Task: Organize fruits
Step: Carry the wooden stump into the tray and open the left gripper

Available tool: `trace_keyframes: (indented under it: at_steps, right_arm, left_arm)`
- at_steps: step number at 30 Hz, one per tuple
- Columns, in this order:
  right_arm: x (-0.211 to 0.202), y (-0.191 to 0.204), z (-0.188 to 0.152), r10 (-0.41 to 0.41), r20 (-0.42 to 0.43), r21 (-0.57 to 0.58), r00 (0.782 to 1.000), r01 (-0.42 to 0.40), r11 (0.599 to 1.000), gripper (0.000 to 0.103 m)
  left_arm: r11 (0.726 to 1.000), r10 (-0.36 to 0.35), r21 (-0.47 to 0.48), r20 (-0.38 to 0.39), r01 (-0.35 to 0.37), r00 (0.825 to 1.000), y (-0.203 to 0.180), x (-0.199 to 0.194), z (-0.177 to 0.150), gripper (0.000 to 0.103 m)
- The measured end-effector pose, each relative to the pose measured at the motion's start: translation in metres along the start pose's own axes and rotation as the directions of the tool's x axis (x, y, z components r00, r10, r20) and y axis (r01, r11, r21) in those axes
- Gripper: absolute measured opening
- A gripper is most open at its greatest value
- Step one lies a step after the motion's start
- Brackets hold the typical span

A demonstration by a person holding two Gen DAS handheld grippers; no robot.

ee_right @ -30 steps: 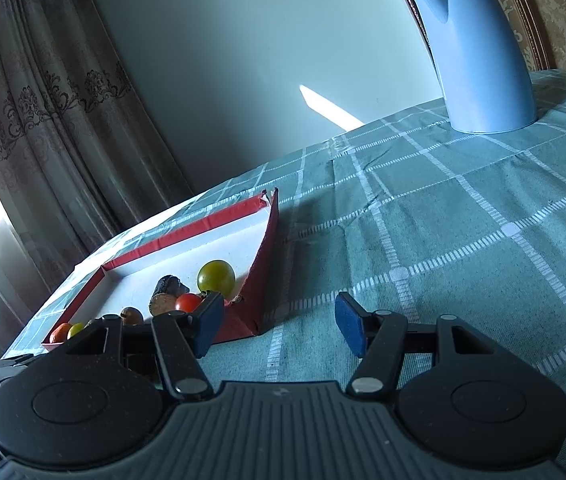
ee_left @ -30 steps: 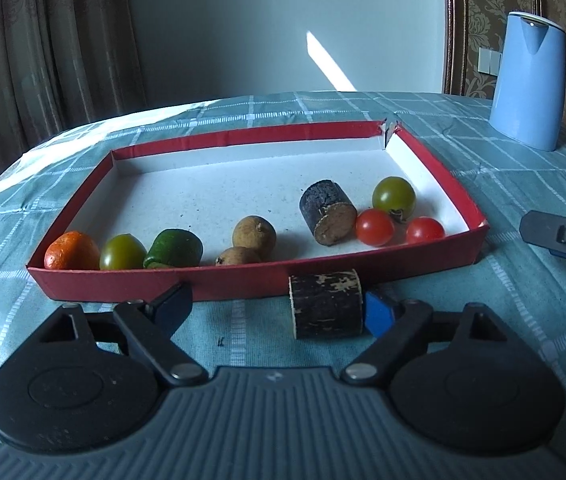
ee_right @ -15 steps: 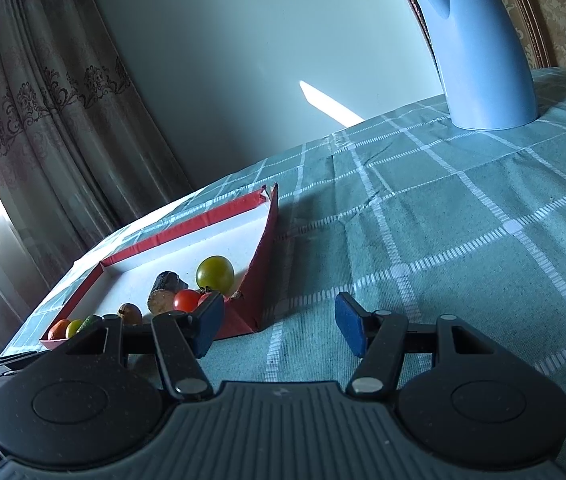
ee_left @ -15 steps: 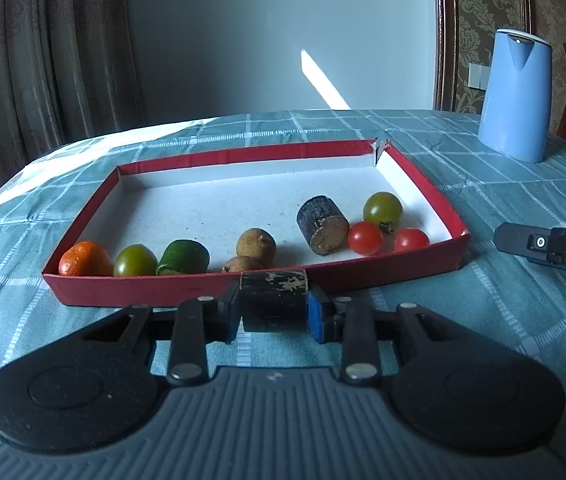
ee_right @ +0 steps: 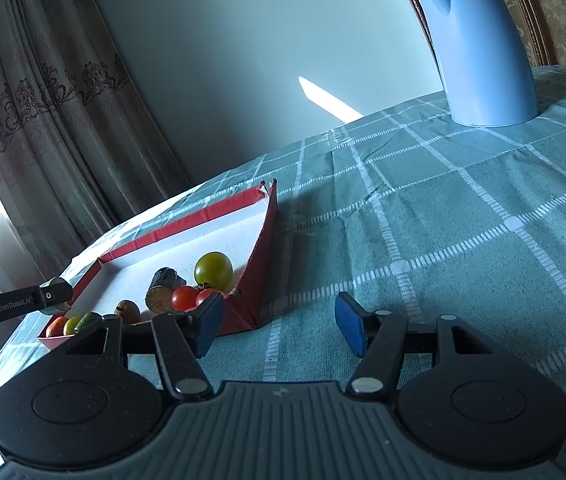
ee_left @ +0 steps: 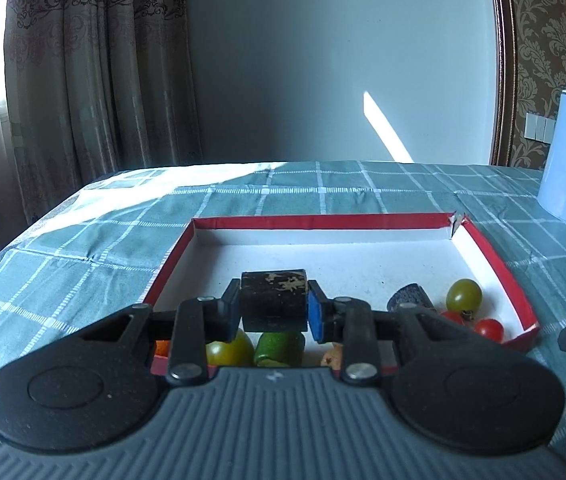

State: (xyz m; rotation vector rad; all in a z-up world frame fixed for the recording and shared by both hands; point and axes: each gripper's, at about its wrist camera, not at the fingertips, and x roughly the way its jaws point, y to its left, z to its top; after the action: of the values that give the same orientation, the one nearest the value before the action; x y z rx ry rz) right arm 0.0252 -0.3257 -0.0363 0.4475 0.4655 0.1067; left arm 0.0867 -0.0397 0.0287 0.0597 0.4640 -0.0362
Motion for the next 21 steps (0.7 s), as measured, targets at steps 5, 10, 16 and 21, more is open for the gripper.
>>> trace_keyframes:
  at_steps: [5,10,16,21]
  right_arm:
    - [0.001,-0.001,0.0,-0.002,-0.006,0.0,1.0,0.002,1.0,0.06]
    - [0.002,0.001,0.0,0.0,-0.011,-0.006,1.0,0.0,1.0,0.061]
    - [0.002,0.002,0.0,0.003,-0.01,-0.015,1.0,-0.003,1.0,0.061]
    - [0.002,0.002,0.0,0.002,-0.009,-0.015,1.0,-0.002,1.0,0.061]
  left_arm:
    - [1.0,0.004,-0.03,-0.047,-0.005,0.999,0.009,0.028,0.005,0.03]
    - [0.999,-0.001,-0.04,-0.071,-0.002,0.997,0.012,0.042,0.003,0.031]
    - [0.999,0.015,-0.036,-0.081,-0.018,0.997,0.013,0.049,-0.002,0.06]
    - [1.0,0.017,-0.017,-0.089,-0.018,0.996,0.01,0.051,-0.006,0.074]
